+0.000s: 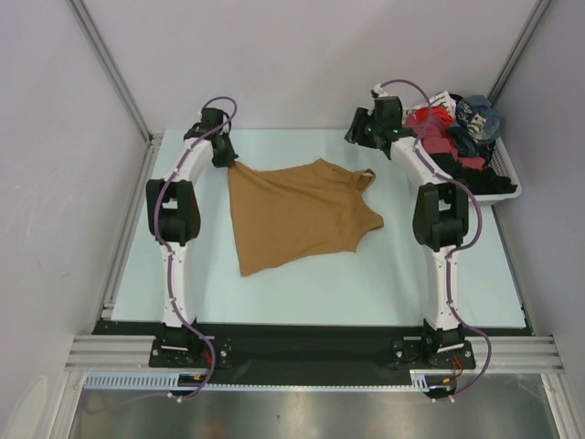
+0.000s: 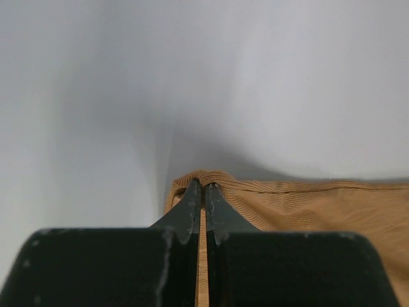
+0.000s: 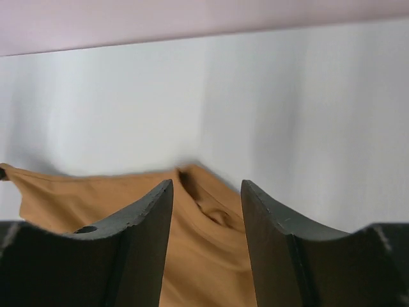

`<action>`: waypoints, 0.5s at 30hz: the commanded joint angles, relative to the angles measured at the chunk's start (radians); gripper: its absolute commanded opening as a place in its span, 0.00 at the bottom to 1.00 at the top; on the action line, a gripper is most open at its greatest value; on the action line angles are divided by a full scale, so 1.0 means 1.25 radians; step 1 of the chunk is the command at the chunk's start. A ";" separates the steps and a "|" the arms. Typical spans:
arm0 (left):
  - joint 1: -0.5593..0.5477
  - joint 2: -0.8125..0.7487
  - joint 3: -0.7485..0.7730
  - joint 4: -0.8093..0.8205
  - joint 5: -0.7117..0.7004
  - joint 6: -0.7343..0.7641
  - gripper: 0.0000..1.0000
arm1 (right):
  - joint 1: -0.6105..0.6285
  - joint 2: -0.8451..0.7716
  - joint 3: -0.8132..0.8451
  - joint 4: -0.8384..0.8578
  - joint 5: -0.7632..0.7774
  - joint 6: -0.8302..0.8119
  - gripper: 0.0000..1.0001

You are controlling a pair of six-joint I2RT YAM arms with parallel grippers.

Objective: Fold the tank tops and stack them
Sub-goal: Flatten the tank top out

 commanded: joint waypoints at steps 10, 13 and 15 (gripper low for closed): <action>-0.007 -0.015 -0.065 0.106 0.082 -0.047 0.00 | 0.084 0.176 0.181 -0.002 -0.113 0.044 0.59; -0.006 -0.011 -0.050 0.095 0.061 -0.029 0.00 | 0.096 0.214 0.222 -0.018 -0.103 0.053 0.57; -0.006 -0.008 -0.043 0.085 0.044 -0.019 0.01 | 0.103 0.231 0.234 -0.022 -0.100 0.056 0.57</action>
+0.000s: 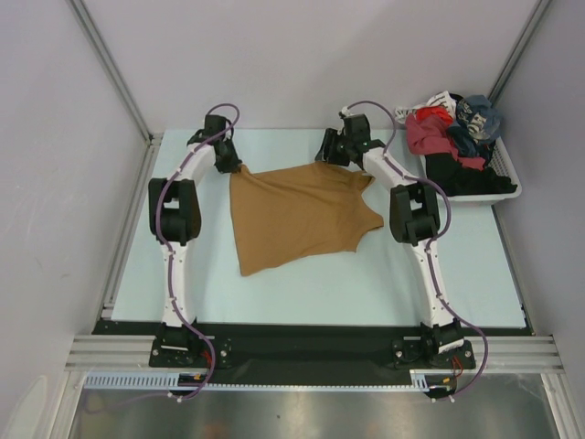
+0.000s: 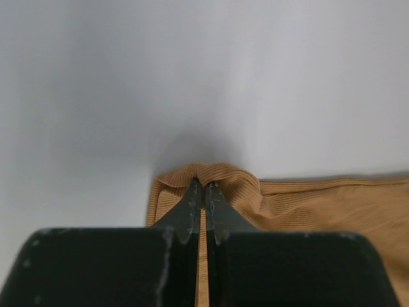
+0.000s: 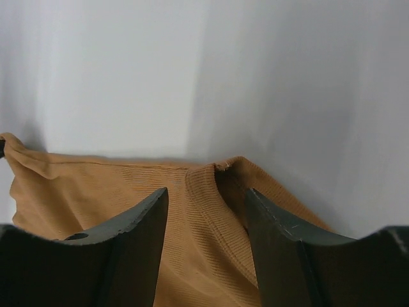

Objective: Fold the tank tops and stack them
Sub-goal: Flatten the tank top out

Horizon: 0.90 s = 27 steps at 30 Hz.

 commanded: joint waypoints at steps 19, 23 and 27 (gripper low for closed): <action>-0.013 -0.072 -0.049 0.045 -0.055 0.058 0.00 | -0.002 0.072 0.106 0.063 -0.022 0.057 0.47; -0.014 -0.086 -0.083 0.078 -0.036 0.061 0.00 | -0.002 0.077 0.103 0.069 -0.020 0.061 0.44; -0.023 -0.087 -0.088 0.084 -0.036 0.065 0.00 | -0.002 0.077 0.101 0.082 -0.019 0.068 0.14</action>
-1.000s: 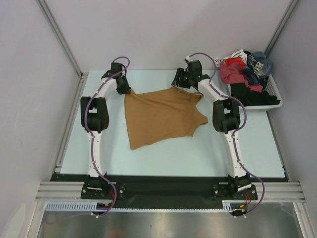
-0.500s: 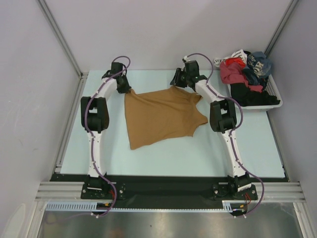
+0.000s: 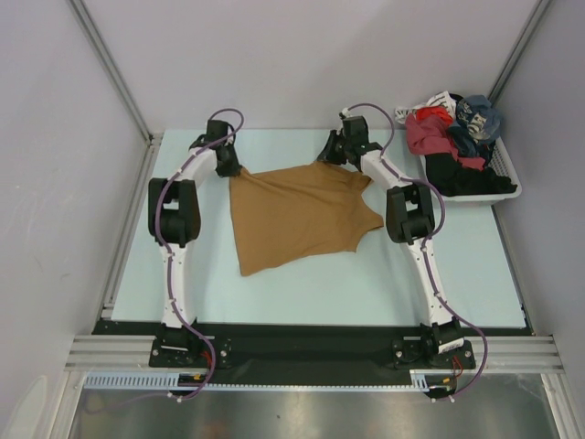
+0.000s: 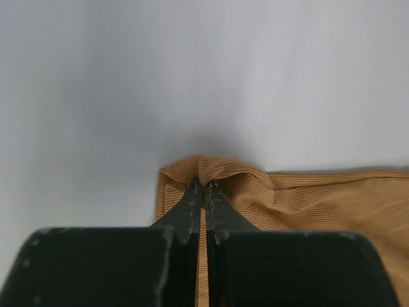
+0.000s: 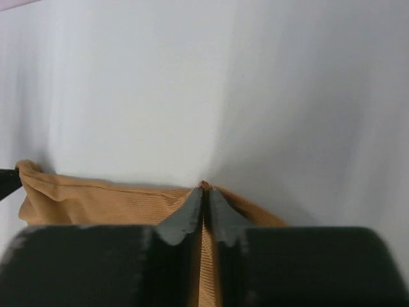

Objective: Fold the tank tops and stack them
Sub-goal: Flatten the tank top out, then fold the tank top

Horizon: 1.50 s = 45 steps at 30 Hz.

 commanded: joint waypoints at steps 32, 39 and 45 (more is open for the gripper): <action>-0.047 -0.183 -0.127 0.038 -0.133 0.091 0.00 | -0.080 -0.169 -0.306 0.475 -0.049 0.147 0.00; -0.063 -0.206 -0.166 0.054 -0.145 0.100 0.00 | -0.080 -0.238 -0.403 0.536 -0.043 0.102 0.00; -0.080 -0.236 -0.212 0.075 -0.149 0.100 0.00 | -0.080 -0.315 -0.582 0.713 -0.021 0.077 0.03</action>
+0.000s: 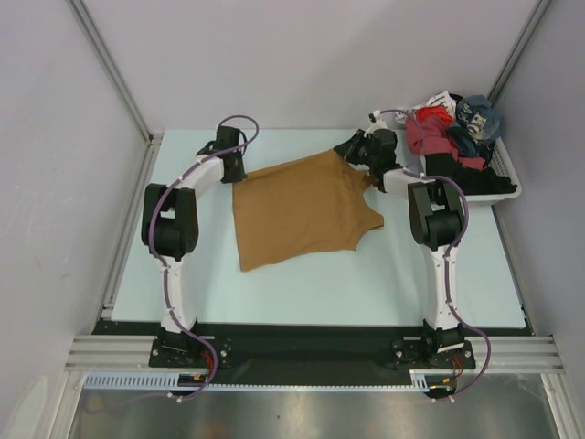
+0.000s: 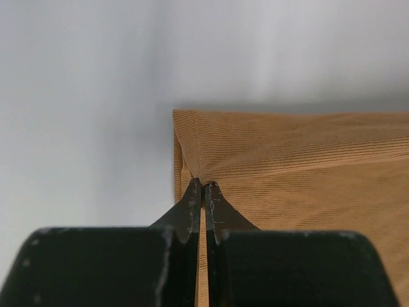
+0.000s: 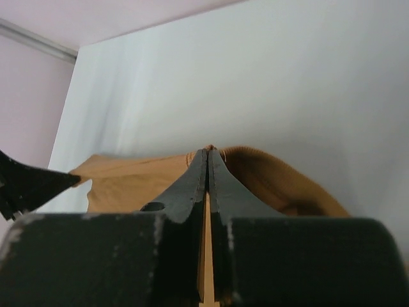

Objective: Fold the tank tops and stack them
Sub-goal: Fold the tank top

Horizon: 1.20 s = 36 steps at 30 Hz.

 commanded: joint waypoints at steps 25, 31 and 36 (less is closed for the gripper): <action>-0.053 -0.217 -0.277 0.138 -0.033 -0.033 0.00 | 0.039 -0.177 -0.528 0.694 0.127 -0.187 0.03; -0.062 -0.233 -0.307 0.146 -0.043 -0.034 0.00 | 0.030 -0.191 -0.591 0.726 0.119 -0.183 0.03; -0.063 -0.254 -0.317 0.140 -0.061 -0.034 0.00 | 0.030 -0.204 -0.632 0.754 0.119 -0.183 0.04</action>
